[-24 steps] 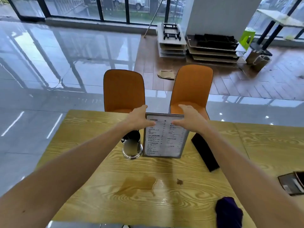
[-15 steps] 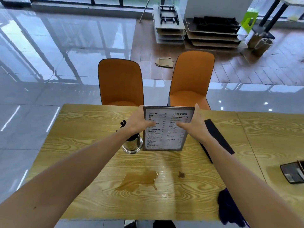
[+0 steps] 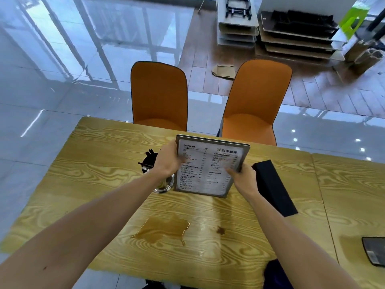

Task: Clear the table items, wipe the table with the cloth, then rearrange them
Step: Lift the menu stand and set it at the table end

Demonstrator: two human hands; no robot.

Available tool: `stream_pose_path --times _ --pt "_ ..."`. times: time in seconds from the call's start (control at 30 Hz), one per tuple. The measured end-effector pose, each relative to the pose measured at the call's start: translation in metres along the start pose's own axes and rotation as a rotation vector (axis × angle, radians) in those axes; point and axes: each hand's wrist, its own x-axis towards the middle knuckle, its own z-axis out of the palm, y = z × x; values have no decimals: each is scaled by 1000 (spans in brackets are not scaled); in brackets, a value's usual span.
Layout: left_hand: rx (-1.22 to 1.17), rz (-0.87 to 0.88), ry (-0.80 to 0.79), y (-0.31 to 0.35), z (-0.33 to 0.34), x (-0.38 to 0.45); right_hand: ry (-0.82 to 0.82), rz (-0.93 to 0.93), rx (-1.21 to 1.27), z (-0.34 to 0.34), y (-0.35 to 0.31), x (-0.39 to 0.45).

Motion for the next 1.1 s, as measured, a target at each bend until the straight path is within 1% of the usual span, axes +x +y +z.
stream_pose_path --times 0.13,0.27,0.4,0.57,0.77,0.97,1.1 --pt "19 -18 1 -1 -1 6 -50 -45 -10 -8 -1 7" --pt "2 -7 36 4 -3 12 -50 -92 6 -17 -14 20" --pt "-27 63 110 16 -16 25 -11 -178 -13 -23 -41 33" --pt "-44 147 165 20 -58 45 63 -247 -23 -5 -84 48" --pt "-53 152 201 -20 -127 59 45 -282 35 58 -136 58" --pt "-76 88 246 -87 -191 50 -15 -267 17 147 -176 59" --pt "-78 -3 307 -143 -223 40 -107 -282 -41 211 -191 61"
